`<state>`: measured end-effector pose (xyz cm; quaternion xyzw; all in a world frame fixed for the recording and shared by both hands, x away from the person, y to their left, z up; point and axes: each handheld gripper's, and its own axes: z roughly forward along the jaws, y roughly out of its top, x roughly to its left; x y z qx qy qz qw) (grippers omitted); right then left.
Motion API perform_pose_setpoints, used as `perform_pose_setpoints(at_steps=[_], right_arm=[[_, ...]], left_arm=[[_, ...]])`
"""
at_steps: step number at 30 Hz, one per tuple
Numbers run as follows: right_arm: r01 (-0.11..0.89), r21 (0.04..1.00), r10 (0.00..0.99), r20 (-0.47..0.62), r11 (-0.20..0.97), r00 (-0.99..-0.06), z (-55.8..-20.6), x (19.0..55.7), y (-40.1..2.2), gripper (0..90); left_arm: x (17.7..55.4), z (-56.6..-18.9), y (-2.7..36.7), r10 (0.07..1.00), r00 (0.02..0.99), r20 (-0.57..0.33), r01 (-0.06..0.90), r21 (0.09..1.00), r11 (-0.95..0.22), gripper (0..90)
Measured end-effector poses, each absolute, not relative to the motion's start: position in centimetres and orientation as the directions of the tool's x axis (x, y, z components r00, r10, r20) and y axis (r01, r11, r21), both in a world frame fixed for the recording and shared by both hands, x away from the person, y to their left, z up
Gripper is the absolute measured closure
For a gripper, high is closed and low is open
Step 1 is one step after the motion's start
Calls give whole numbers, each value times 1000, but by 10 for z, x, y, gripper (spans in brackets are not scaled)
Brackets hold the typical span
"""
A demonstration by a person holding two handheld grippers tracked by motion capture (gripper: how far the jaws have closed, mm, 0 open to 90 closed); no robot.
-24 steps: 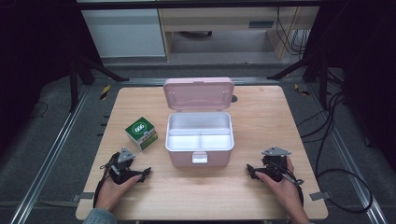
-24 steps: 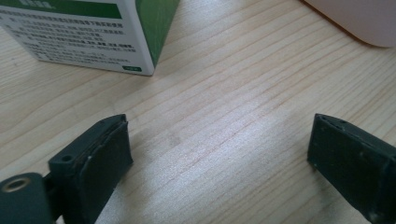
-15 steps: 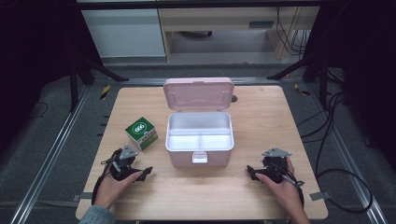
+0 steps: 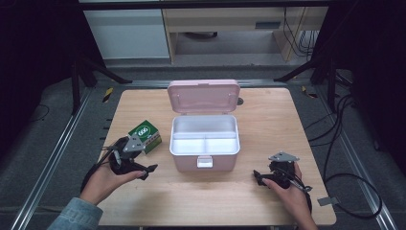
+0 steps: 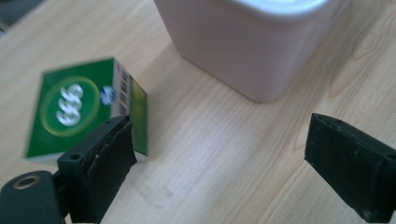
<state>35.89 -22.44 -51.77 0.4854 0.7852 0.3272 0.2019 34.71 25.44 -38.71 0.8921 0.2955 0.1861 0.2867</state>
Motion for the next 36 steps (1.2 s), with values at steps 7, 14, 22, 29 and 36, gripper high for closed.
perform_pose_setpoints(at_steps=[7,14,22,29,36], right_arm=[[630,710,894,0,315,-447,-518,359,-224,11],[630,710,895,1,314,-447,-518,359,-224,11],[634,709,898,2,309,-440,-518,359,-224,9],[633,709,898,-1,311,-440,-518,360,-223,8],[630,711,895,-1,314,-446,-518,358,-224,12]], left_arm=[[366,-339,239,548,809,212,341,589,-732,144],[396,-308,218,466,850,246,282,534,-797,175],[421,-301,184,348,904,248,201,471,-859,212],[441,-312,140,266,935,235,153,411,-899,263],[451,-328,108,196,960,200,118,346,-931,371]])
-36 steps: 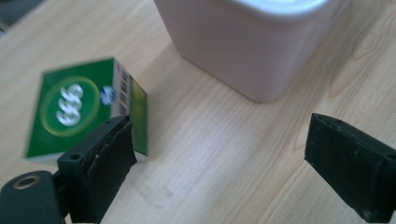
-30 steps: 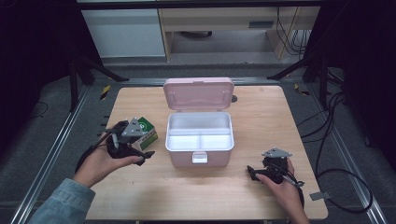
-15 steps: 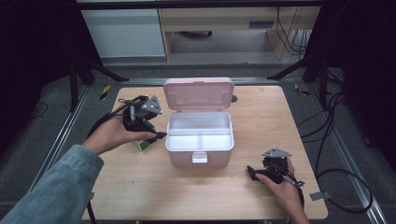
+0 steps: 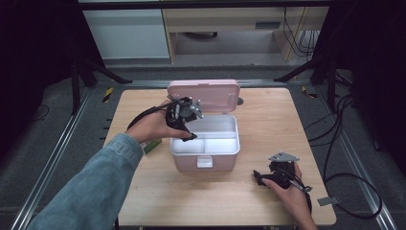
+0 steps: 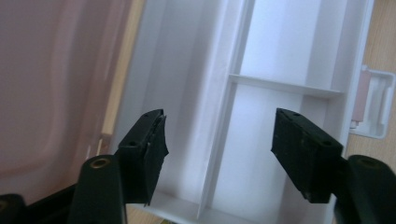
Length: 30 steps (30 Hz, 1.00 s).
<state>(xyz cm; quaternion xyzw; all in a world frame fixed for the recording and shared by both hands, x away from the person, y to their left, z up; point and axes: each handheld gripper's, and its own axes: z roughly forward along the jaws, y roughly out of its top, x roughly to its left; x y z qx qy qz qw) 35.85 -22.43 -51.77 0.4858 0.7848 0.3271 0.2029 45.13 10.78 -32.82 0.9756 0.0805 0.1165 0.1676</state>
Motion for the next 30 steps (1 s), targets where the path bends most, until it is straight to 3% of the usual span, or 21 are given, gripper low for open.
perform_pose_setpoints(at_steps=[16,30], right_arm=[[630,709,894,0,316,-447,-518,359,-224,7],[629,710,893,1,316,-449,-518,359,-224,11]], left_arm=[[462,-353,90,141,978,155,91,288,-953,608],[463,-357,82,111,981,160,67,258,-964,687]])
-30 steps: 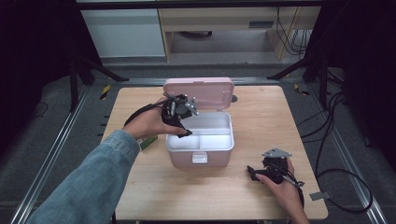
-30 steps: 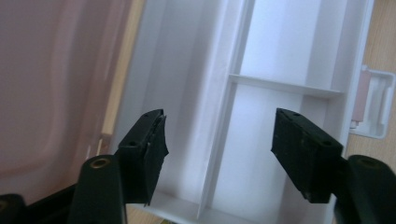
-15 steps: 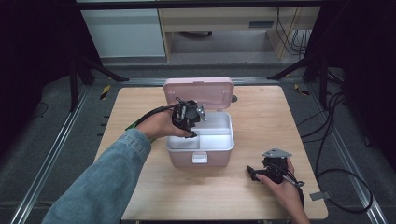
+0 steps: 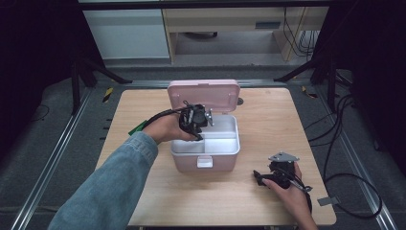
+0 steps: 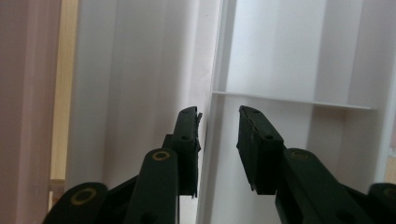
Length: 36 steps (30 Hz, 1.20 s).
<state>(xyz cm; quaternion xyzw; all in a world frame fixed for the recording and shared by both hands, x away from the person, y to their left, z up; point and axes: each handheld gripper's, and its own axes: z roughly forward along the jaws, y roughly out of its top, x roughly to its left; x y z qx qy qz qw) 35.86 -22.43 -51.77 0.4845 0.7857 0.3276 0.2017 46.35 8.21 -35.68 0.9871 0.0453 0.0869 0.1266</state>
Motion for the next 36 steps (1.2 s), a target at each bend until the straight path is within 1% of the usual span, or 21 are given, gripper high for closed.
perform_pose_setpoints(at_steps=[15,30,36], right_arm=[[629,710,893,1,316,-449,-518,359,-224,11],[628,711,892,1,318,-452,-518,358,-225,11],[627,710,890,1,321,-456,-518,358,-225,11]], left_arm=[[468,-361,83,109,982,156,67,254,-965,732],[471,-367,72,77,988,136,47,211,-976,753],[472,-367,69,68,989,134,43,186,-982,787]])
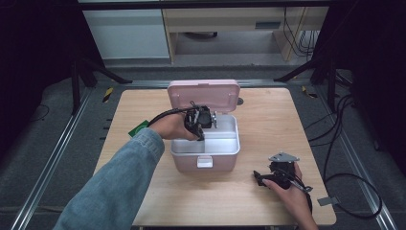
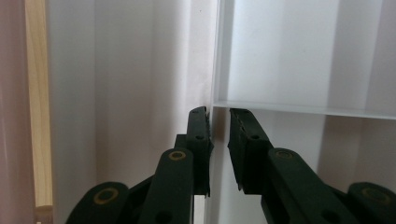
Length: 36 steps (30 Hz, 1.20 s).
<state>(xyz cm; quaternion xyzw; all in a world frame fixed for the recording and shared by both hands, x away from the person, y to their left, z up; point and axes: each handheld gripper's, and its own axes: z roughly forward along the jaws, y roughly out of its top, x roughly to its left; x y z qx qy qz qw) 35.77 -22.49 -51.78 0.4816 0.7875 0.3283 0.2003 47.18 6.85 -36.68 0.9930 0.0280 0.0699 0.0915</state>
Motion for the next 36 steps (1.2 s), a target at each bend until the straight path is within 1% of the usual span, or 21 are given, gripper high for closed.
perform_pose_setpoints(at_steps=[6,20,36], right_arm=[[626,710,889,1,321,-457,-518,357,-225,11],[626,710,888,0,323,-459,-518,357,-225,11],[625,710,888,0,324,-460,-518,357,-226,11]], left_arm=[[475,-367,67,66,990,124,43,178,-983,842],[476,-367,63,44,991,123,26,145,-989,861],[477,-365,65,42,992,119,22,161,-987,869]])
